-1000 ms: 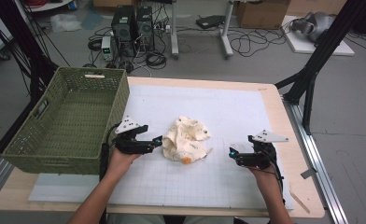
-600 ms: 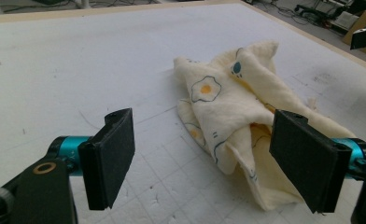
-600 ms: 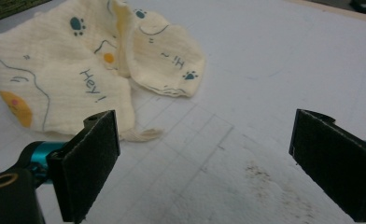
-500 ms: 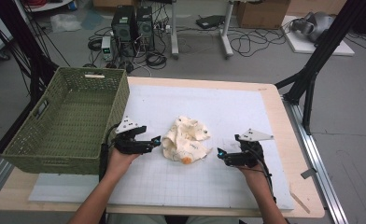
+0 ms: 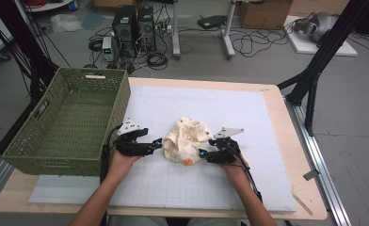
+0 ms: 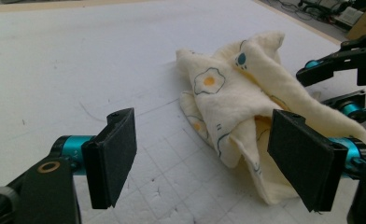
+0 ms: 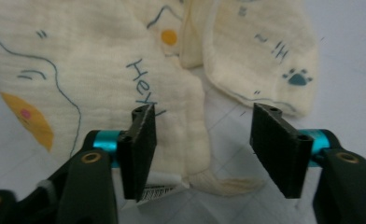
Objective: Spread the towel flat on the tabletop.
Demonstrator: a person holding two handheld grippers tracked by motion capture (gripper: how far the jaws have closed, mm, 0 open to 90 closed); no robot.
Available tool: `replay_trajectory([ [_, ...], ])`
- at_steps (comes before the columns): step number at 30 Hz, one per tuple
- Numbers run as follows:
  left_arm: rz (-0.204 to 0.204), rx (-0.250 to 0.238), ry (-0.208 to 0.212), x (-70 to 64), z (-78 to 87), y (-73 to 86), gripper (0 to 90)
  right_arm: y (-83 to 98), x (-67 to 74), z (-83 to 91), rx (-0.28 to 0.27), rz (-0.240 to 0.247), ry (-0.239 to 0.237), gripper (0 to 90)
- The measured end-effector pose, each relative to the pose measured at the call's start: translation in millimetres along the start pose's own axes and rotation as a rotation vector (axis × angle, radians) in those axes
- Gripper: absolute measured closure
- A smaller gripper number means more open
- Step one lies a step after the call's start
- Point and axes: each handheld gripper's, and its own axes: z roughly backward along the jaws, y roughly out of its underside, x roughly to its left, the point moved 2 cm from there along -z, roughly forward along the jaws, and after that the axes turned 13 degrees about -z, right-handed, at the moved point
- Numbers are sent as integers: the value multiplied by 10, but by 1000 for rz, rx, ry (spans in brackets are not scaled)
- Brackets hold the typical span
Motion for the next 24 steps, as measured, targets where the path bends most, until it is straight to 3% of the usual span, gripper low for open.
replay_trajectory([
  [3,5,3,-2,4,1,4,244,2,19,-27,12,11,34,523],
  [6,2,19,-5,5,-7,12,264,0,-17,10,23,-6,18,713],
  [9,9,26,-8,8,-15,21,272,0,-9,41,30,20,20,818],
  [12,5,18,-17,15,0,14,275,-14,14,123,19,30,11,848],
  [16,5,18,-16,18,-4,14,278,10,-24,297,46,38,63,856],
  [24,6,22,-29,21,-7,17,286,242,-212,666,40,-18,131,865],
])
